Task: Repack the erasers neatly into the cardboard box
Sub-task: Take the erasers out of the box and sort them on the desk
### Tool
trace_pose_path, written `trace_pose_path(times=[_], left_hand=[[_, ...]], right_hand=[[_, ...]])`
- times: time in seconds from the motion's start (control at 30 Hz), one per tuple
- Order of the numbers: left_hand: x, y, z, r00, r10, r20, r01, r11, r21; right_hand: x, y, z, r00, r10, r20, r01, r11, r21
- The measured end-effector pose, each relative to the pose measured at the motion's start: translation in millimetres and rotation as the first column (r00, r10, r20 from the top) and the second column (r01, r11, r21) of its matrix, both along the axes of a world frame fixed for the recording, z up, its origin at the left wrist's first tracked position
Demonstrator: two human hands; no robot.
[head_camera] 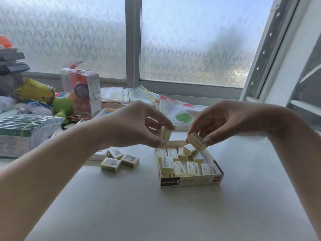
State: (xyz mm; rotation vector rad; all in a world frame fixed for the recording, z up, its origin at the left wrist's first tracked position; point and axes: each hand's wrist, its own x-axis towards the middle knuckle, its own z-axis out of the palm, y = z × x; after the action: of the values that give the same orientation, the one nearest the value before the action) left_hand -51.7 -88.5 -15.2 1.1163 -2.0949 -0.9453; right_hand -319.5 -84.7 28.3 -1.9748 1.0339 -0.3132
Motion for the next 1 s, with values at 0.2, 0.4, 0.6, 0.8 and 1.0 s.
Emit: trace_pose_path(times=[0.2,0.4,0.6,0.8,1.0], left_hand=[[-6,4,-1,0.998,-0.047,0.032,0.050,0.994,-0.101],[-9,5,-3,0.992,-0.056,0.114,0.072,0.988,-0.137],[-13,9,-6,0.978,-0.030,0.207,0.072,0.978,-0.197],[-16,7,-10,0.957,0.011,0.289,0.061,0.969,-0.239],[-22,10,-14,0.938,0.047,0.343,0.046,0.965,-0.259]], right_hand=[[-2,-3,-3,1.000,0.015,0.001,-0.015,0.999,0.030],[1,-2,-4,1.000,0.014,-0.003,-0.013,0.996,0.089],[4,1,-5,0.997,0.054,-0.057,-0.051,0.997,0.050],[13,4,-6,0.987,-0.015,-0.160,-0.001,0.995,-0.099],[26,8,-10,0.958,-0.071,-0.280,0.011,0.978,-0.209]])
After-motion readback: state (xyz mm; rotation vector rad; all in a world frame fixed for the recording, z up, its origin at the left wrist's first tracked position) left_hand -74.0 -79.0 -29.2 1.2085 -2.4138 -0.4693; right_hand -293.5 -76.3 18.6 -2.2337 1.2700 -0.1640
